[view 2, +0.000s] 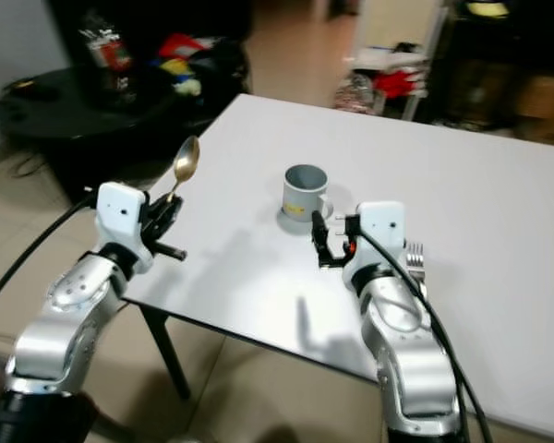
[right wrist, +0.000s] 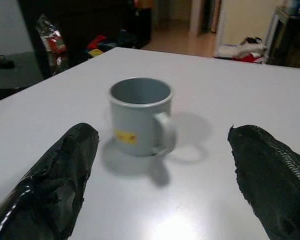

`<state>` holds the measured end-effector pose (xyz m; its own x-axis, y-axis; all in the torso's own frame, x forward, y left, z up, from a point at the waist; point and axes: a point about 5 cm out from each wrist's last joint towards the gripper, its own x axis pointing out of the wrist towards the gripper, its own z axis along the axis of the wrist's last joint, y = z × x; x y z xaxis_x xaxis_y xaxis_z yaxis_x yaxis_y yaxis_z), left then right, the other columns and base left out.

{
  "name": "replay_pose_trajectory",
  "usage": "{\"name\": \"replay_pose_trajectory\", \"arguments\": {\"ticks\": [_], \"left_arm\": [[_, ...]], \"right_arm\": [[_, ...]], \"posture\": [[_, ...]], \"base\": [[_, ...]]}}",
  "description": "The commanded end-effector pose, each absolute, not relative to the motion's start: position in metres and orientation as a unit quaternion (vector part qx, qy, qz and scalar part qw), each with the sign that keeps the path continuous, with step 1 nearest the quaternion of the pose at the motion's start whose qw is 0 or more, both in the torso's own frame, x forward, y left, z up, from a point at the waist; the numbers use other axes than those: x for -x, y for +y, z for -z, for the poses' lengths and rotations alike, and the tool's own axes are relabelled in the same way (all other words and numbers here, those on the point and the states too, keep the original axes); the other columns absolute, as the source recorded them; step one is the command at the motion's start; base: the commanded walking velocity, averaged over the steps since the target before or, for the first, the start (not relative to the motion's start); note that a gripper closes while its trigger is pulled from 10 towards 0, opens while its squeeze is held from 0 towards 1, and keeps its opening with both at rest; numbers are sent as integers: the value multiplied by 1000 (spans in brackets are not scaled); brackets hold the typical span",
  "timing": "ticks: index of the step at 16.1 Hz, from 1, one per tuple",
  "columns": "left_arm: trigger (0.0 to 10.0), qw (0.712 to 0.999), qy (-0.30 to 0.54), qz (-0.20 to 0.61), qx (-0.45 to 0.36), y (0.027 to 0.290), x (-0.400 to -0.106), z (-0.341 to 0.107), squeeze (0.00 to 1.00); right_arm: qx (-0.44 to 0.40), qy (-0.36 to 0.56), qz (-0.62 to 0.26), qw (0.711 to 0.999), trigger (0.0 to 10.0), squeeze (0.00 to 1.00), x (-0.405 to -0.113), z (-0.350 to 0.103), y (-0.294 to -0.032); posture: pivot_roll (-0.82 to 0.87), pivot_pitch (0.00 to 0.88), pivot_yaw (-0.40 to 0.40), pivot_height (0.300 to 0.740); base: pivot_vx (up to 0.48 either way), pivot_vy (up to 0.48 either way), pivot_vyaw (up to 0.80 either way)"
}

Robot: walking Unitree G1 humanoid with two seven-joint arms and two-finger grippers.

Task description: Setting the table

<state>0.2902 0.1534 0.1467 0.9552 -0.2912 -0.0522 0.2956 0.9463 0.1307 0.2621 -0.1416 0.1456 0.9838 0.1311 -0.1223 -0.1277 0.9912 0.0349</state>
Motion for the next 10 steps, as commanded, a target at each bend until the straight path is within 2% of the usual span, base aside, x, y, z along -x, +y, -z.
{"name": "replay_pose_trajectory", "arguments": {"ticks": [1,2,4,6,8,10], "left_arm": [[10000,986,11,149,-75,151,-291,-148,0],[10000,986,13,147,-72,150,-292,-148,0],[10000,988,39,135,-58,150,-293,-141,0],[10000,986,65,134,-80,149,-295,-133,0],[10000,983,110,116,-88,151,-305,-124,0],[10000,980,151,110,-67,144,-318,-118,0]], "right_arm": [[-12,55,-68,996,10000,0,-261,-150,-141],[-12,57,-68,996,10000,0,-261,-149,-141],[-1,68,-88,994,10000,0,-260,-147,-141],[29,88,-137,986,10000,0,-257,-141,-141],[13,89,-168,982,10000,0,-257,-145,-146],[32,103,-211,972,10000,0,-257,-144,-148]], "posture": [[53,0,31,740],[52,0,31,740],[51,0,31,740],[51,0,31,740],[46,0,30,740],[41,0,32,740]], "base": [[0,-480,-800],[0,-480,-719],[0,0,0],[0,0,0],[0,0,0],[0,0,0]]}}
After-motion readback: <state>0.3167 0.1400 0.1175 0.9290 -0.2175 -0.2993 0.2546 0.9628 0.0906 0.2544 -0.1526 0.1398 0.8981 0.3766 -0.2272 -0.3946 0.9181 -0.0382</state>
